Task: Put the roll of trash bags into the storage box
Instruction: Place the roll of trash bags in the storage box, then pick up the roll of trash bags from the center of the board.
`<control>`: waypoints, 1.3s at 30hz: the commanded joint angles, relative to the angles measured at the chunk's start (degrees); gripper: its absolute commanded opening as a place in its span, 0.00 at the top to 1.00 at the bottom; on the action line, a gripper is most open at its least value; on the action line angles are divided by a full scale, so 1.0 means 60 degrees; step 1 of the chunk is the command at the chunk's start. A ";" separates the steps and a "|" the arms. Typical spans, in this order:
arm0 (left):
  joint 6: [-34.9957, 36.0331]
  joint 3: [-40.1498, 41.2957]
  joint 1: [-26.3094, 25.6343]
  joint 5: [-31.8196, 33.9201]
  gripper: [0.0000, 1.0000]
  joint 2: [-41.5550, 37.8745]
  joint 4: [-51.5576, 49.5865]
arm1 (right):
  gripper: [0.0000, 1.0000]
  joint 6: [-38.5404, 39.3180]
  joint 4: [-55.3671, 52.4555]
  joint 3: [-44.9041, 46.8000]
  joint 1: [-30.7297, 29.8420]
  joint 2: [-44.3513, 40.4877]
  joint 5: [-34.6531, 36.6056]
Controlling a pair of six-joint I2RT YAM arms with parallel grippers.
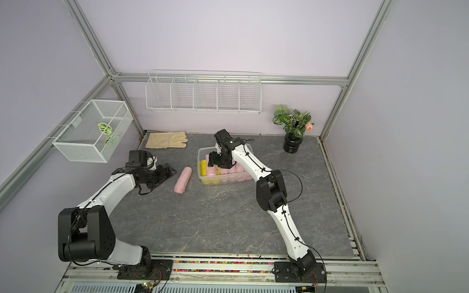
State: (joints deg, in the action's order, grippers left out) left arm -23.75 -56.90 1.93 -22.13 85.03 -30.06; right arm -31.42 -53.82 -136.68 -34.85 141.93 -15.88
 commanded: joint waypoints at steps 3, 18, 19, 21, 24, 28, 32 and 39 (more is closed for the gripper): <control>0.0866 -0.0581 -0.0183 -0.0019 0.08 0.0323 -0.0470 | 0.28 0.0379 -0.0335 0.0538 0.0170 -0.0934 0.0273; 0.2260 -0.1865 -0.0790 0.0783 0.08 0.1672 -0.1719 | 0.27 0.0926 0.0330 0.2928 0.0806 -0.3285 -0.0194; 0.2330 -0.1984 -0.0882 0.0860 0.08 0.1819 -0.1785 | 0.27 0.0954 0.0409 0.3257 0.0888 -0.3500 -0.0208; 0.2423 -0.2245 -0.0980 0.1008 0.08 0.2113 -0.1934 | 0.28 0.0990 0.0577 0.3928 0.1030 -0.3898 -0.0210; 0.2582 -0.2695 -0.0996 0.1451 0.08 0.2592 -0.2275 | 0.28 0.0975 0.0970 0.5058 0.1275 -0.4549 -0.0250; 0.2749 -0.3094 -0.1024 0.1900 0.08 0.2989 -0.2554 | 0.28 0.0913 0.1403 0.6470 0.1525 -0.5345 -0.0268; 0.2955 -0.3372 -0.1340 0.2395 0.08 0.3254 -0.2715 | 0.28 0.0915 0.1743 0.7548 0.1602 -0.5846 -0.0342; 0.3232 -0.3672 -0.1980 0.2835 0.09 0.3742 -0.2833 | 0.29 0.0973 0.1891 0.8398 0.1733 -0.6113 -0.0430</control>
State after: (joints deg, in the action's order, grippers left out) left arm -6.15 -77.17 -9.17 -7.49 106.08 -45.52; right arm -26.48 -44.05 -87.94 -24.97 107.46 -17.72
